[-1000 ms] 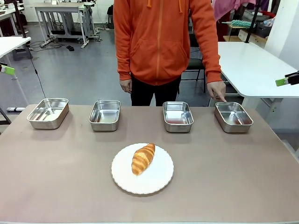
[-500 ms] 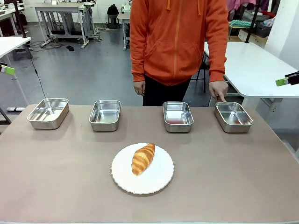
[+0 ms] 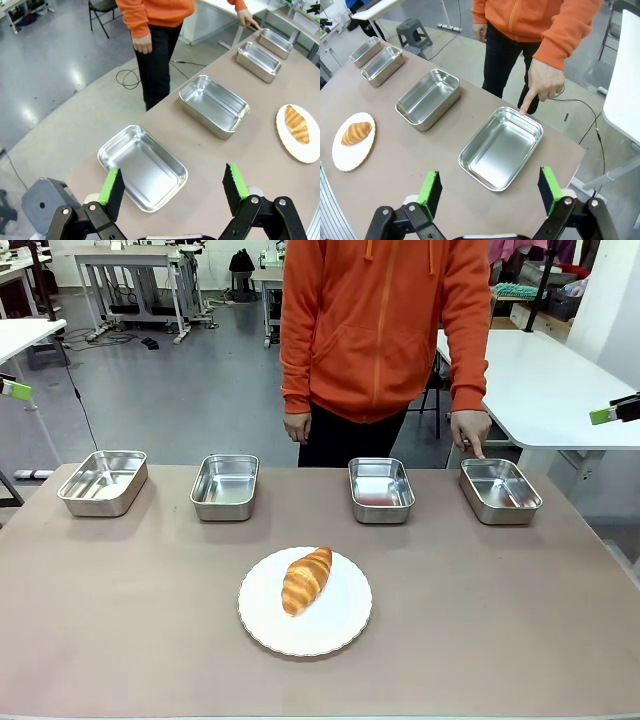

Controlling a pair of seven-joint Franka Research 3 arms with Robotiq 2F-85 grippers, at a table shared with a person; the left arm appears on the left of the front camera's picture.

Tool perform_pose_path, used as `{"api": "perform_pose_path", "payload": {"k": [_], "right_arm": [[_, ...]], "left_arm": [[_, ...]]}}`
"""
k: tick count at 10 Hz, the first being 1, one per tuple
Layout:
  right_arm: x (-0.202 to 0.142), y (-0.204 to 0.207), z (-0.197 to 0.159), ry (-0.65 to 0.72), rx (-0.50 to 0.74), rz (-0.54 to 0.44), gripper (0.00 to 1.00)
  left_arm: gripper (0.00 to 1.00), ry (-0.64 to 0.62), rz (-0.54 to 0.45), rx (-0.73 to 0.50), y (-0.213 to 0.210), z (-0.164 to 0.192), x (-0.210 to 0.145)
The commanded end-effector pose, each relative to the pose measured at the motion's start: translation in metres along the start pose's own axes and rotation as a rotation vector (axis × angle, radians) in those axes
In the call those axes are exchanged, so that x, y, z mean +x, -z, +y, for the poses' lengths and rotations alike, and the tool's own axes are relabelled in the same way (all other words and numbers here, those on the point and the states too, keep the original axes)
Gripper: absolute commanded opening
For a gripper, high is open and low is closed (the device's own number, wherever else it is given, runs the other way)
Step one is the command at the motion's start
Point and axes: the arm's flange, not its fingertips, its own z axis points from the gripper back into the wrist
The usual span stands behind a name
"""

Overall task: Place the bread in the container.
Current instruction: Place the Butter Roll into the Airtight Container indicated by the human.

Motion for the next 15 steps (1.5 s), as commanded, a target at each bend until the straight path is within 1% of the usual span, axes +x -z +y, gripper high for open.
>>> {"api": "perform_pose_path", "payload": {"k": [1,2,3,4,6,7,8,10,11,12,13,15], "right_arm": [[0.02,0.012,0.041,0.055,-0.079,0.05,1.0],[0.032,0.023,0.067,0.072,-0.141,0.08,1.0],[0.045,0.037,0.091,0.111,-0.195,0.09,1.0],[0.056,0.051,0.118,0.167,-0.21,0.139,1.0],[0.07,0.08,0.191,0.213,-0.255,0.202,1.0],[0.076,0.095,0.224,0.238,-0.264,0.228,1.0],[0.078,0.115,0.261,0.265,-0.252,0.287,1.0],[0.074,0.153,0.315,0.297,-0.231,0.417,1.0],[0.069,0.169,0.326,0.294,-0.217,0.473,1.0],[0.069,0.171,0.326,0.37,-0.183,0.488,1.0],[0.059,0.158,0.322,0.273,-0.242,0.411,1.0],[0.059,0.158,0.322,0.273,-0.242,0.411,1.0]], "left_arm": [[1.0,0.0,-0.01,-0.007,-0.002,0.0,0.001],[1.0,0.0,-0.01,-0.007,-0.002,0.0,0.001],[1.0,0.0,-0.01,-0.007,-0.002,0.0,0.001],[1.0,0.0,-0.01,-0.007,-0.002,0.0,0.001],[1.0,0.0,-0.01,-0.007,-0.002,0.0,0.001],[1.0,0.0,-0.01,-0.007,-0.002,0.0,0.001],[1.0,0.0,-0.01,-0.007,-0.002,0.0,0.001],[1.0,0.0,-0.01,-0.007,-0.002,0.0,0.001],[1.0,0.0,-0.01,-0.007,-0.002,0.0,0.001],[1.0,0.0,-0.01,-0.007,-0.002,0.0,0.001],[1.0,0.0,-0.01,-0.007,-0.002,0.0,0.001],[1.0,0.0,-0.01,-0.007,-0.002,0.0,0.001]]}}
